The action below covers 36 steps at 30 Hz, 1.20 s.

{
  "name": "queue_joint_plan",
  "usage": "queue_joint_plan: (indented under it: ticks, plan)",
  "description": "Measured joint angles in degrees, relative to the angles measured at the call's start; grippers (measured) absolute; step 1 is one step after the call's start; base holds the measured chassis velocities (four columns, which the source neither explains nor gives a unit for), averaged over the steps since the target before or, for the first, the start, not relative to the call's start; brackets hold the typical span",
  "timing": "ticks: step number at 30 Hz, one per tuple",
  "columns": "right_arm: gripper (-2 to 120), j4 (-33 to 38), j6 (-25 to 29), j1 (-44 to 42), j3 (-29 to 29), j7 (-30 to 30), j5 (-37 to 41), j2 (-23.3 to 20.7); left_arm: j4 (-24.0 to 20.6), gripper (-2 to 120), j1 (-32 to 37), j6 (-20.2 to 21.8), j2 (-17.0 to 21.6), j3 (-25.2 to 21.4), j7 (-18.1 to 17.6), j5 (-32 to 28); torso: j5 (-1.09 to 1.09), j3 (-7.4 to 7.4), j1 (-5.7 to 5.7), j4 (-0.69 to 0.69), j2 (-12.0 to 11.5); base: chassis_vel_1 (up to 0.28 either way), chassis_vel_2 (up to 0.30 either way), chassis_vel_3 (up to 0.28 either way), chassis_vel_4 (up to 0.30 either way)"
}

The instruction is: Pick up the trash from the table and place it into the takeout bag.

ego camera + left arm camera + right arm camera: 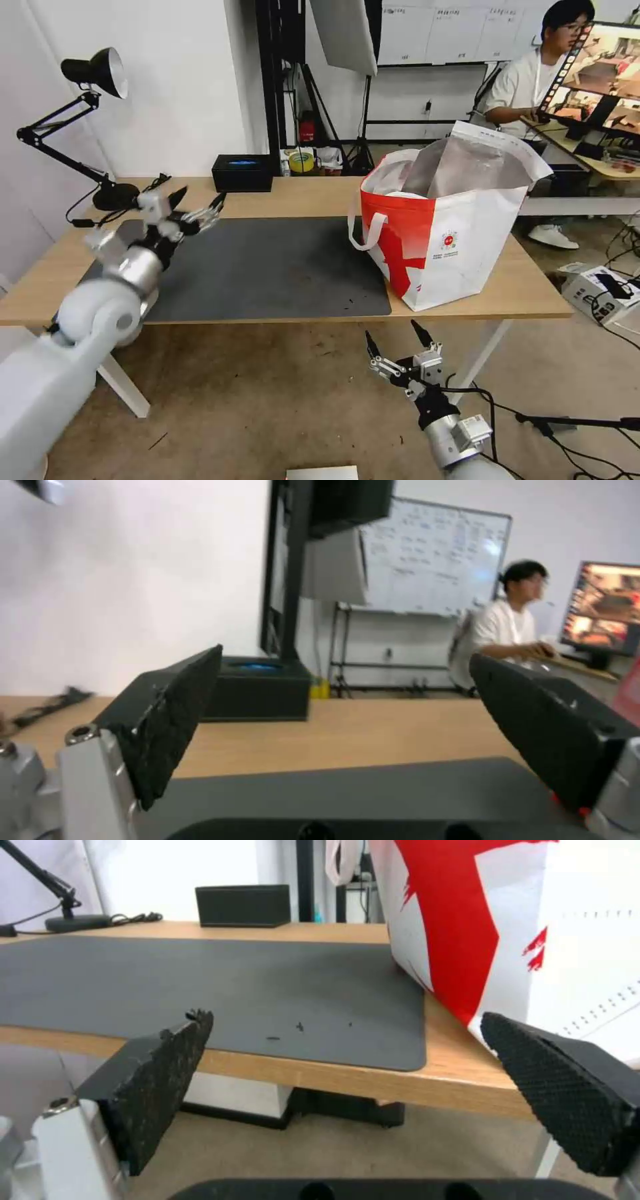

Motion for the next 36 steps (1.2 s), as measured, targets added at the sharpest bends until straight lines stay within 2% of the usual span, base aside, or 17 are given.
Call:
queue_joint_plan:
  ticks: [1,3,4,7,8,11,15,19,26,36]
  plan:
    - [100,0.0,0.0,0.0,0.0,0.0,0.0,0.0,-0.04,100,1.16,-0.51,-0.83,-0.98,0.26,0.85,0.0,0.0,0.0,-0.01,0.0,0.0,0.0,0.0,0.0]
    - [100,0.0,0.0,0.0,0.0,0.0,0.0,-0.01,-1.1,100,7.4,-1.79,-4.81,-5.15,1.2,4.11,0.0,0.0,0.0,-0.01,0.01,0.0,0.0,0.0,0.0]
    - [100,0.0,0.0,0.0,0.0,0.0,0.0,-0.01,-1.1,100,7.4,-1.79,-4.81,-5.15,1.2,4.11,0.0,0.0,0.0,-0.01,0.01,0.0,0.0,0.0,0.0]
    - [100,0.0,0.0,0.0,0.0,-0.02,0.0,0.0,-2.17,100,15.25,-3.21,-10.63,-10.05,2.52,8.53,0.0,0.0,-0.01,0.01,0.0,0.0,0.0,0.0,0.0]
    - [100,0.0,0.0,0.0,0.0,-0.02,0.0,0.0,-2.17,100,15.25,-3.21,-10.63,-10.05,2.52,8.53,0.0,0.0,-0.01,0.01,0.0,0.0,0.0,0.0,0.0]
    - [100,0.0,0.0,0.0,0.0,-0.01,0.0,0.0,-2.21,100,21.24,-4.98,-15.43,-13.71,4.88,11.5,0.0,0.0,0.0,0.01,0.0,0.0,0.0,0.0,0.0]
    - [100,0.0,0.0,0.0,0.0,-0.01,0.0,0.0,-2.22,100,24.9,-6.18,-17.94,-16.12,6.77,12.65,0.01,0.0,0.0,0.01,0.0,0.0,0.0,0.0,0.0]
    - [100,0.0,0.0,0.0,0.0,-0.01,0.0,0.0,-2.06,100,27.1,-6.68,-18.99,-17.39,7.8,14.14,0.01,0.0,0.0,0.01,0.0,0.0,0.0,0.0,0.0]
    - [100,0.0,0.0,0.0,0.0,-0.01,0.0,0.0,-0.67,100,28.51,-6.97,-19.29,-16.94,9.1,16.05,0.0,0.0,0.0,0.0,0.0,0.0,0.0,0.0,0.0]
    - [100,0.0,0.0,0.0,0.0,-0.01,0.0,0.0,0.13,100,30.31,-7.4,-19.39,-18.46,10.08,16.57,0.0,0.0,0.0,0.0,0.0,0.0,0.0,0.0,0.0]
